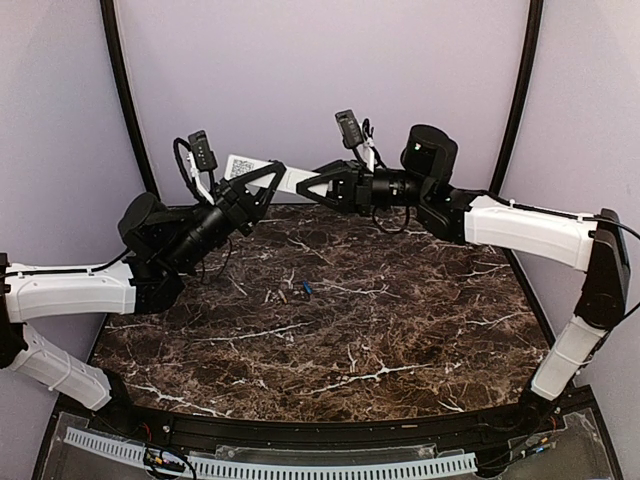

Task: Load the batteries into the remote control
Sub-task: Remove the battery cover from the remote control, then place the battery cover at the center of the board, then pass from the left arm to the right

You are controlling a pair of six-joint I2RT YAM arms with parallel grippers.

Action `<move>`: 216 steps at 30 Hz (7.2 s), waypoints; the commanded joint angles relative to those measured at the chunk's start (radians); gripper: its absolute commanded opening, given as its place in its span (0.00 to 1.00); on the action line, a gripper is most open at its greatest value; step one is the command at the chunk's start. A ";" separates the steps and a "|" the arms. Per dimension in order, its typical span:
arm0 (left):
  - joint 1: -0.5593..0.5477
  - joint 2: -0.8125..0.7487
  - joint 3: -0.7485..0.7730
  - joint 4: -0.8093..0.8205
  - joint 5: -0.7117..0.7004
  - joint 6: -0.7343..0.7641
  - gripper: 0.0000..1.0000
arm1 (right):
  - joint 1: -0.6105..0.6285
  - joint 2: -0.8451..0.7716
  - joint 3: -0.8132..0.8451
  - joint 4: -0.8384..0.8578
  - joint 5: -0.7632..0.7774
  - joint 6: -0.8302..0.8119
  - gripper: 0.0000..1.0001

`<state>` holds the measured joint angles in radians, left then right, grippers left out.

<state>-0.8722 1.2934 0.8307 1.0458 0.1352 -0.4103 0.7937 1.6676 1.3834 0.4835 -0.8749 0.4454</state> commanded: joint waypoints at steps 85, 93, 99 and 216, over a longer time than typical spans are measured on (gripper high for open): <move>0.085 0.053 -0.083 0.186 -0.073 -0.137 0.00 | -0.088 -0.004 0.129 -0.420 -0.011 0.023 0.35; 0.085 0.050 -0.085 0.191 -0.080 -0.134 0.00 | -0.088 0.014 0.122 -0.374 -0.064 0.078 0.21; 0.085 0.052 -0.087 0.192 -0.090 -0.127 0.00 | -0.087 0.018 0.105 -0.343 -0.091 0.110 0.16; 0.167 -0.400 -0.212 -0.520 -0.097 -0.047 0.00 | 0.194 0.141 0.074 -0.178 0.435 -0.988 0.88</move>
<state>-0.7097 0.9230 0.6125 0.5396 -0.0055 -0.4362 0.9604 1.7844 1.3949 0.2607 -0.3965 -0.4892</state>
